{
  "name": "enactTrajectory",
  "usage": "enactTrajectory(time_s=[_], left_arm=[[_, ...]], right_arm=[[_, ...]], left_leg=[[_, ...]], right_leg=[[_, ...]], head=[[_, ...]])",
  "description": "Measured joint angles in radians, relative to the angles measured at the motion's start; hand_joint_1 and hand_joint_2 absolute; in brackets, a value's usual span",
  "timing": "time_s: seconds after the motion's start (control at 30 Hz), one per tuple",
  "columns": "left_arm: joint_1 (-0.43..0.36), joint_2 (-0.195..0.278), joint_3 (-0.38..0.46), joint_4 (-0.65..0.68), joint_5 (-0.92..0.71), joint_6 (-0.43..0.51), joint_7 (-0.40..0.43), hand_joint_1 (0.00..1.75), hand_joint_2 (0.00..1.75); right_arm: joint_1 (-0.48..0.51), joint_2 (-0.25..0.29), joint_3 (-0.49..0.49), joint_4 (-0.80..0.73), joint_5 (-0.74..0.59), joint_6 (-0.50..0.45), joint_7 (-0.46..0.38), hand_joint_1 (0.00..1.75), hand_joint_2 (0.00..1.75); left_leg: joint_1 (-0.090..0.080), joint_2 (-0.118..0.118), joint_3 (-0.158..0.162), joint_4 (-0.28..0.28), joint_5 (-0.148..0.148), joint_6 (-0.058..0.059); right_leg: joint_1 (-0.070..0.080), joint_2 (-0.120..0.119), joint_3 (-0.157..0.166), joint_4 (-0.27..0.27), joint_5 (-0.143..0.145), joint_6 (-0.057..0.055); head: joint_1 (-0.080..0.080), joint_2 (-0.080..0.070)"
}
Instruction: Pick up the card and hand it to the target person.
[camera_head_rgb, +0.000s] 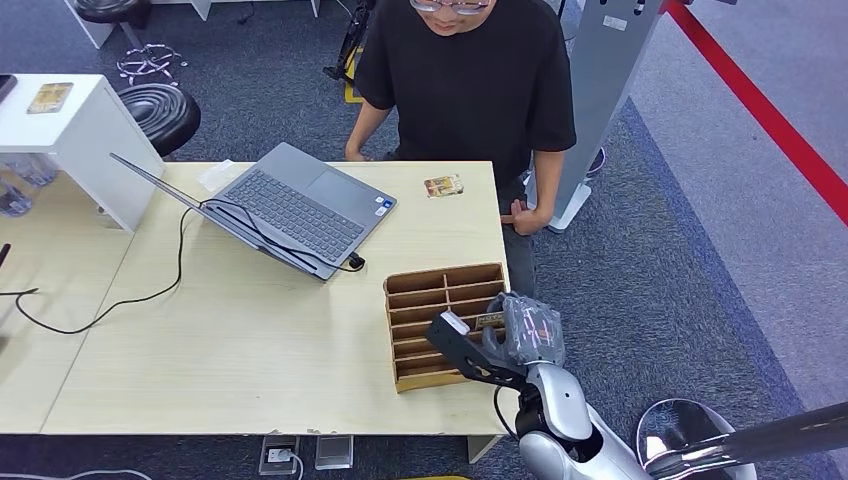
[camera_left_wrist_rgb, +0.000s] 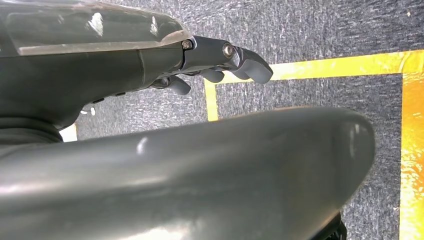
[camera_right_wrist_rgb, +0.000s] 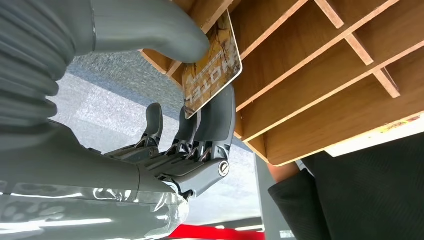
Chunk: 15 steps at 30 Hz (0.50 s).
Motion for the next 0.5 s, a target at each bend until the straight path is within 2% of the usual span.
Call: enactTrajectory(time_s=[0.17,0.5], left_arm=[[0.000,0.000,0.000,0.000,0.001,0.004,0.000,0.00,0.00],[0.000,0.000,-0.001,0.000,0.001,0.005,0.000,0.00,0.00]], right_arm=[[-0.001,0.000,0.000,0.000,-0.001,0.004,0.000,1.10,1.75],[-0.002,0.000,0.000,0.000,-0.005,0.002,0.000,1.42,1.75]], left_leg=[[0.000,0.000,0.000,0.000,0.000,0.000],[0.000,0.000,0.000,0.000,0.000,0.000]], right_leg=[[0.000,0.000,0.000,0.000,0.000,0.000],[0.000,0.000,0.000,0.000,0.000,0.000]], head=[[0.000,0.000],[0.000,0.000]])
